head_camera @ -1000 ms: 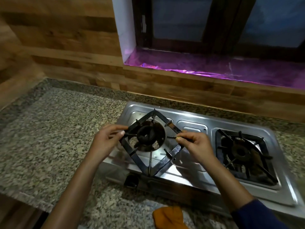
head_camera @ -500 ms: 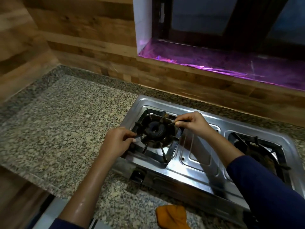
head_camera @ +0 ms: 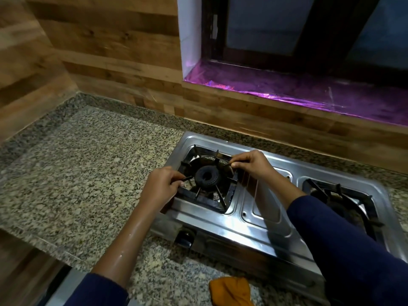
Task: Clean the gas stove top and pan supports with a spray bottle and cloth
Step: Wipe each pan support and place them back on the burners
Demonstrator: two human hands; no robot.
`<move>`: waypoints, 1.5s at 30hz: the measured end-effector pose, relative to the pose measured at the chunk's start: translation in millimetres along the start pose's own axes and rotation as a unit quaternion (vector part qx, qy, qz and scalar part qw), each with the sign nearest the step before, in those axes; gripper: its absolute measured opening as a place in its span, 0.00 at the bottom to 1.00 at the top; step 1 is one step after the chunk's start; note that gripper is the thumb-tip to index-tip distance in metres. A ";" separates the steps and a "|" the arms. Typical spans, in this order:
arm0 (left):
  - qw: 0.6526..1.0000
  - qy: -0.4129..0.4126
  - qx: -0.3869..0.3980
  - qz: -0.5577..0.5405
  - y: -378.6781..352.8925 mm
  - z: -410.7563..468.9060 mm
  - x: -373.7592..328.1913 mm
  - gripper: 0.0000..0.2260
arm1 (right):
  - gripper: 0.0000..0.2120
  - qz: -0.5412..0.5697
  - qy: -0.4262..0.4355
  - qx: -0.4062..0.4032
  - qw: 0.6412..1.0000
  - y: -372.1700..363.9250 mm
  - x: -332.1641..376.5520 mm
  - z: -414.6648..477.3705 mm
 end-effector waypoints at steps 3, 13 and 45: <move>1.000 -0.003 0.016 -0.011 -4.3 0.9 1.0 0.08 | 0.06 -0.020 0.004 -0.017 1.000 0.5 -1.2 0.8; 1.000 0.001 0.012 -0.024 -8.3 -0.5 7.1 0.08 | 0.09 -0.120 0.020 -0.012 0.993 -0.7 5.1 0.5; 1.000 0.012 0.022 -0.013 -8.6 1.8 8.9 0.08 | 0.19 -0.171 -0.017 -0.008 0.985 5.8 12.5 -1.1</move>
Point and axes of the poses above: each hand's wrist, its own z-axis towards the middle knuckle, its own y-axis out of the back of the hand, x = y × z, the point moved 2 cm from there along z, towards the middle knuckle, and after that the axes turned 6 degrees about -x, right-handed, at the moved point
